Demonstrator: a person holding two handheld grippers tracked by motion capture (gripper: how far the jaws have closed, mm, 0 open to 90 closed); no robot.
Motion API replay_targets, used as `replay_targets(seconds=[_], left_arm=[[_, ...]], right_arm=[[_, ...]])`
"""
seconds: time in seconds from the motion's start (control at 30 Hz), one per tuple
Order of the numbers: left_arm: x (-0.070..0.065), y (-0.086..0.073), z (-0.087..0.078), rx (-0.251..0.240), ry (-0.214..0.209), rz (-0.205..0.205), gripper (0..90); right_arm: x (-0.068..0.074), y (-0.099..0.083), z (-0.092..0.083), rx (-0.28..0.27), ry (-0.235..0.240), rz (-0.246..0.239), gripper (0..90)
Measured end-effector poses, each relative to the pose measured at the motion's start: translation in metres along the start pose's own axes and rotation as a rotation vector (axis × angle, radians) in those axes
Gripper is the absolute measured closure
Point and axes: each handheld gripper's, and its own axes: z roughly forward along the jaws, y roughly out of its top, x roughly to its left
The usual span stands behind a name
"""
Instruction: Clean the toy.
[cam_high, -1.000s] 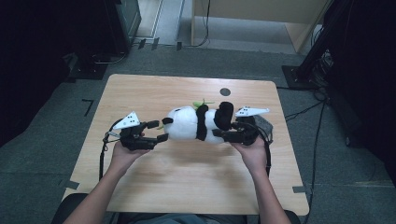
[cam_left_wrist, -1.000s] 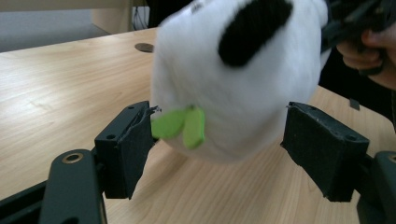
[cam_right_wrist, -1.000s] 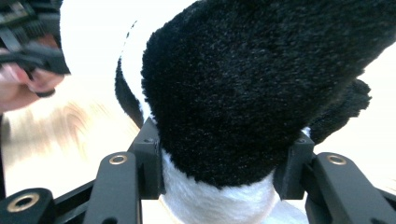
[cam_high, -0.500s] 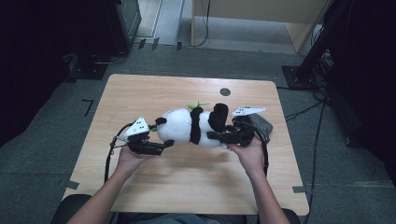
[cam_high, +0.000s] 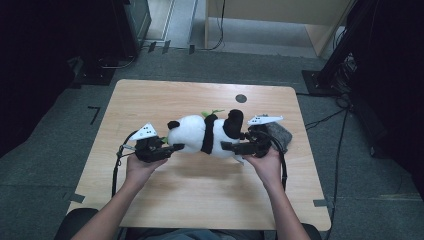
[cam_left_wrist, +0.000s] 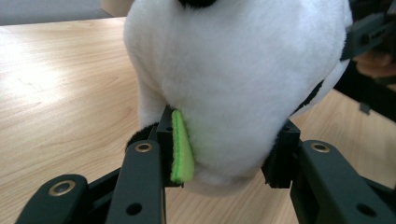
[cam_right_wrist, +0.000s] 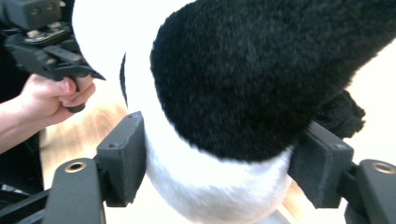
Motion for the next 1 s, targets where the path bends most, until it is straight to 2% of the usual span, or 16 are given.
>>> replay_targets(seconds=[0.03,0.13,0.2,0.33,0.43,0.5,0.57,0.7,0.77,0.8,0.87,0.97,1.0], left_arm=[[0.002,0.002,-0.003,-0.008,-0.014,-0.017,59.7],[0.005,0.005,-0.008,-0.017,-0.022,-0.037,61.4],[0.009,0.008,-0.013,-0.027,-0.007,-0.057,61.8],[0.015,0.012,-0.021,-0.054,0.000,-0.076,62.0],[0.013,0.018,-0.023,-0.060,-0.008,-0.082,61.8],[0.012,0.020,-0.023,-0.058,-0.012,-0.091,61.4],[0.012,0.021,-0.022,-0.056,-0.024,-0.114,61.2],[0.010,0.022,-0.018,-0.045,-0.038,-0.135,60.8],[0.010,0.020,-0.013,-0.037,-0.044,-0.153,60.4],[0.009,0.020,-0.011,-0.028,-0.040,-0.146,60.1],[0.008,0.018,-0.008,-0.022,-0.031,-0.144,58.9],[0.008,0.015,-0.005,-0.007,-0.024,-0.148,57.3],[0.008,0.014,-0.004,-0.005,-0.020,-0.146,56.2]], right_arm=[[0.000,0.000,-0.001,-0.012,0.008,-0.012,25.4],[0.000,-0.001,-0.005,-0.060,0.010,-0.072,23.4],[-0.001,-0.002,-0.005,-0.071,-0.003,-0.105,21.6],[-0.004,-0.010,-0.003,-0.073,-0.031,-0.148,22.4],[-0.005,-0.015,0.006,-0.078,-0.018,-0.172,20.6],[-0.004,-0.018,0.013,-0.060,-0.007,-0.193,19.9],[-0.002,-0.020,0.020,-0.032,-0.016,-0.217,19.4],[0.001,-0.022,0.028,-0.039,-0.034,-0.220,17.3],[0.002,-0.022,0.030,-0.058,-0.058,-0.209,15.8],[0.002,-0.022,0.031,-0.059,-0.075,-0.202,16.9],[0.002,-0.023,0.033,-0.044,-0.117,-0.210,21.9],[0.002,-0.024,0.032,-0.033,-0.145,-0.208,32.4],[0.002,-0.025,0.031,-0.037,-0.141,-0.200,34.9]])
